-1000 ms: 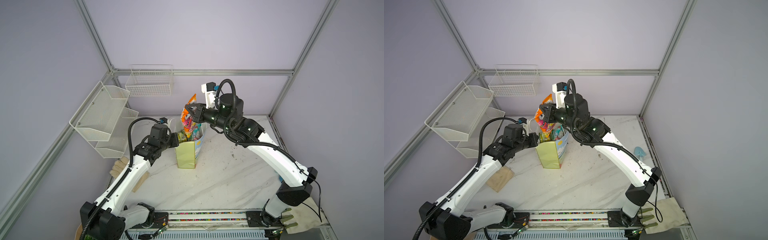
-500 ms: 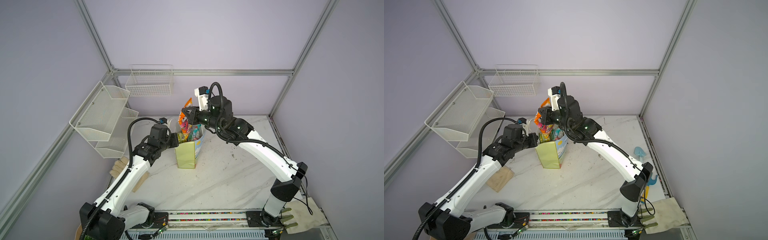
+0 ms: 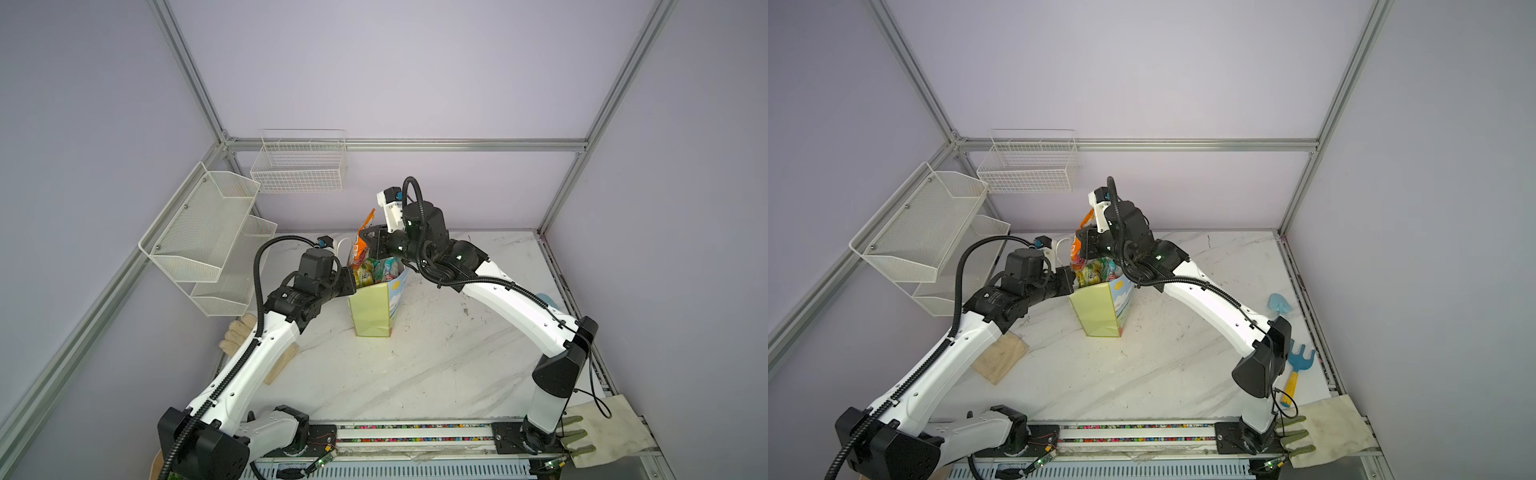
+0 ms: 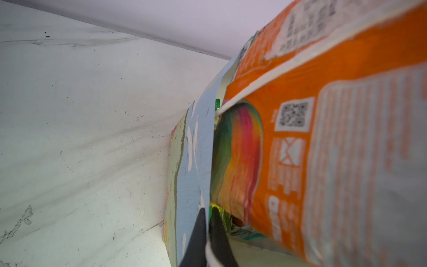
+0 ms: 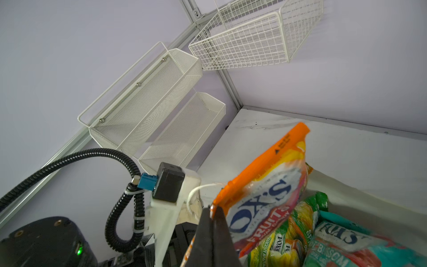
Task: Place the snacks into the paper bag
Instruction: Place the snack in the paper bag.
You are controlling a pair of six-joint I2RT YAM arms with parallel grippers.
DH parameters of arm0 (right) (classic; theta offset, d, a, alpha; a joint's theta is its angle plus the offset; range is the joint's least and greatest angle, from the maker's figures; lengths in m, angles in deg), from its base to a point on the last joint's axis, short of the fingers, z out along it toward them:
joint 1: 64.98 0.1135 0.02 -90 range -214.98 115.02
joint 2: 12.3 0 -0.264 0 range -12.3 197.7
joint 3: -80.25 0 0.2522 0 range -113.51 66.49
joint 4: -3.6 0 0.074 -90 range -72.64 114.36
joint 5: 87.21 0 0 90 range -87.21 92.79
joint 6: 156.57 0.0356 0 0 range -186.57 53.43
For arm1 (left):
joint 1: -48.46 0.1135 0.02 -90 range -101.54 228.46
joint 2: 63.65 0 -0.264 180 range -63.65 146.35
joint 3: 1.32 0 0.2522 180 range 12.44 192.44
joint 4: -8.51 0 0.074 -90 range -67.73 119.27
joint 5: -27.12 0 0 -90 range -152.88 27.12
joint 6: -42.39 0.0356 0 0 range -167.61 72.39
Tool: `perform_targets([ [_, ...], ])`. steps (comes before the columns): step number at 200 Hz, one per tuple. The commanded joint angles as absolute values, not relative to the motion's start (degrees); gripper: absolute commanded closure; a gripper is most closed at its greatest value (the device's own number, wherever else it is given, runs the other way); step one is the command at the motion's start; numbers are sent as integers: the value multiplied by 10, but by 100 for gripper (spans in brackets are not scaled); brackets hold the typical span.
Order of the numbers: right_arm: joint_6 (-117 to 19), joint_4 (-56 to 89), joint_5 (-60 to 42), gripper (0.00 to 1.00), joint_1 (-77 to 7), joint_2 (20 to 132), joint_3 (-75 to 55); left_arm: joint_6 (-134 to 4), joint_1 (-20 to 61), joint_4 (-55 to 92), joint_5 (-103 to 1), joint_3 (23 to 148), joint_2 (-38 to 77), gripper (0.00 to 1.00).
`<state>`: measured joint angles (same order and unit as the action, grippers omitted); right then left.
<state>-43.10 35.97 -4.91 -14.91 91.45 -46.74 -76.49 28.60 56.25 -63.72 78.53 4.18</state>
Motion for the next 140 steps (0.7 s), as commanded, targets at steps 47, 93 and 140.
perform_targets([
  [47, -448, 334, -33, 100, -167, 892, -479, -751, 296, 538, -656, 796, 22, 100],
  [93, -454, 334, -30, 100, -174, 885, -486, -750, 297, 538, -657, 794, 22, 100],
  [140, -460, 330, -39, 100, -176, 882, -451, -749, 298, 538, -658, 792, 19, 100],
])
